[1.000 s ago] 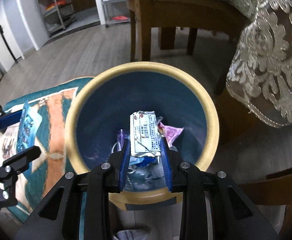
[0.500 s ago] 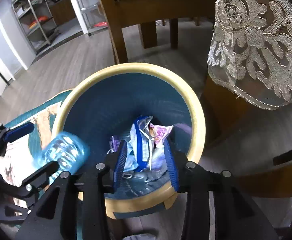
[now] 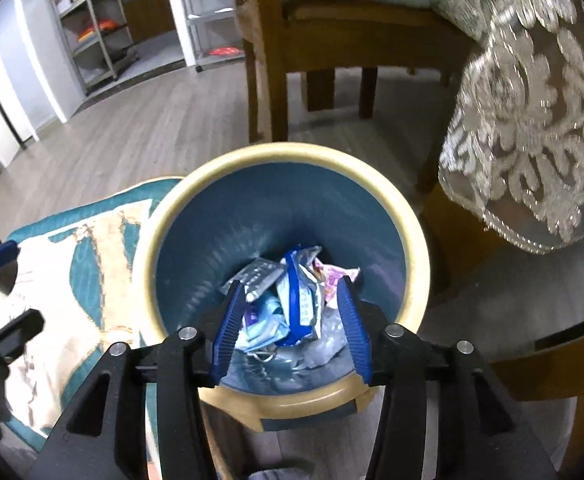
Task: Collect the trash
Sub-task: 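Move both open tools back over the cushion, then grasp the white tissue with the right tool while the left tool grasps its other end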
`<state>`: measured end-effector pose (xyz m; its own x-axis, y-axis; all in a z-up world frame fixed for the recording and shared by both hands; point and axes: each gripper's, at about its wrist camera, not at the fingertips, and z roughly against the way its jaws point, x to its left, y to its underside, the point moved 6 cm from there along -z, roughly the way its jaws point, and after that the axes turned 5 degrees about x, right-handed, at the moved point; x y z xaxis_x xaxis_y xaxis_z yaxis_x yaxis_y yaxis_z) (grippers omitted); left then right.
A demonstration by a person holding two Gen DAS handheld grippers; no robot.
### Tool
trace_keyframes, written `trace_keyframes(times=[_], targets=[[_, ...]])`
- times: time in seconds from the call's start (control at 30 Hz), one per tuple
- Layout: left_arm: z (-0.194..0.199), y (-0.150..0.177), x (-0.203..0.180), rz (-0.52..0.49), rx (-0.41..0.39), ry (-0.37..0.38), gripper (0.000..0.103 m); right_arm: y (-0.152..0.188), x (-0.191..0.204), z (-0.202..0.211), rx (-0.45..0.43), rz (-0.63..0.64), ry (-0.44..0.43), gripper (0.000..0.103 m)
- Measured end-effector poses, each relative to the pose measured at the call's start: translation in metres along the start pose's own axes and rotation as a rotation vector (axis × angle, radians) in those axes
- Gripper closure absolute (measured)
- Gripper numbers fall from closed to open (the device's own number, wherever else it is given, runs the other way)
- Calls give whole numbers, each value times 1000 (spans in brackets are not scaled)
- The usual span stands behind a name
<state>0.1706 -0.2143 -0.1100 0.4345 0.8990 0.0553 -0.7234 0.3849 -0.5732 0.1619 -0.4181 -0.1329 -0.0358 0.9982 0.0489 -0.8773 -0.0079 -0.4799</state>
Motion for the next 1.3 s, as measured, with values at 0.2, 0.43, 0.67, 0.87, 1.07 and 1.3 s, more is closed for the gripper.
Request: trace_keyframes(times=[0.2,0.43,0.67,0.87,1.07,1.3], targets=[[46,29,21,54,-34,-48,19,1,44,15,-22,97,-43,38],[74,93,62,146,15,-134,18,5,116,29,-48,244,-102,31],[102,136,109,227,29,-220,18,12,195,34,-44,319,-186,30],[109,170,144,262,64,-268,18,24,253,28,-9,373,-257,29],[96,210,180,320,157,-314,18,50,292,18,37,479,-292,29],[94,242,210,450,205,-310,18,91,322,5,108,636,-339,30]])
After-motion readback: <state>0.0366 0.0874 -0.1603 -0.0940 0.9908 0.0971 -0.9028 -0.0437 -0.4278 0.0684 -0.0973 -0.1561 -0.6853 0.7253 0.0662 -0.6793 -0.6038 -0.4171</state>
